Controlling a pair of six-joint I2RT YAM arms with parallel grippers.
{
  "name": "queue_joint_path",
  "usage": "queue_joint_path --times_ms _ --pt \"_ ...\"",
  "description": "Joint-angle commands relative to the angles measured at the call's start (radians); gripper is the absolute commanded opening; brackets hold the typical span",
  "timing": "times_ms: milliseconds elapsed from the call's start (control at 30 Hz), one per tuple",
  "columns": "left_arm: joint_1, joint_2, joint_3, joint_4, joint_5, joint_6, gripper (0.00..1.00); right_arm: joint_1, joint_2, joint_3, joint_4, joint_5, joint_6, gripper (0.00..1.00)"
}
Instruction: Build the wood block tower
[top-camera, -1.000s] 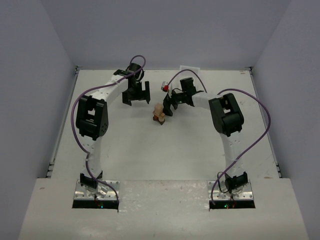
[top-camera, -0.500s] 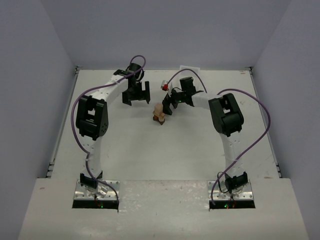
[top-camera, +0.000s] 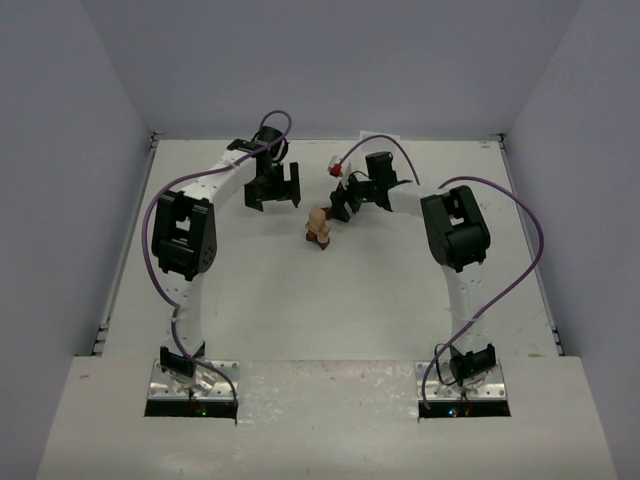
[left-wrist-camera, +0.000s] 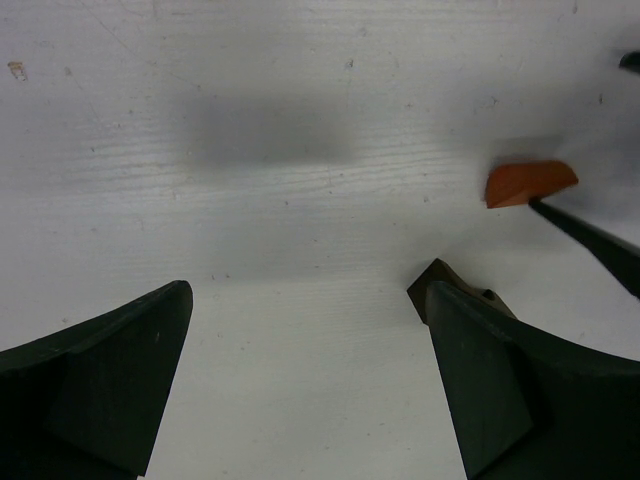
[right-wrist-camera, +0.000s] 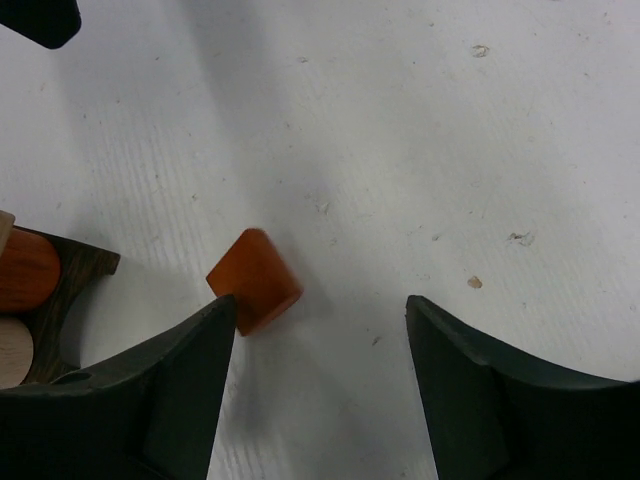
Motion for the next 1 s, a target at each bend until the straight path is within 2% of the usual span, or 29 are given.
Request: queue_joint_path --times_ms 0,100,200,300,600,800,967 --pt "-0.007 -0.056 0.025 0.016 -0.001 -0.004 1.00 -0.008 -0.031 0.007 -0.004 0.009 -0.011 0.59" --pt "-0.007 -0.061 0.019 0.018 -0.006 -0.002 1.00 -0.008 -0.034 0.008 -0.021 -0.005 -0.013 0.49" --pt "-0.007 -0.064 0.017 0.016 -0.006 -0.004 1.00 -0.008 -0.038 0.005 -0.015 -0.009 -0.002 0.47" --pt "-0.007 -0.066 0.014 0.019 0.000 -0.007 1.00 -0.009 -0.038 0.006 0.009 -0.012 0.020 0.60" --pt "-0.007 -0.075 0.002 0.026 0.013 -0.002 1.00 -0.006 -0.009 0.073 -0.048 -0.095 -0.015 0.76" --pt "-0.007 -0.071 0.008 0.030 0.008 0.001 1.00 0.008 0.010 0.084 -0.063 -0.078 -0.058 0.79" --pt "-0.007 -0.060 0.024 0.024 0.003 0.013 1.00 0.011 0.064 0.170 -0.128 -0.077 -0.074 0.77"
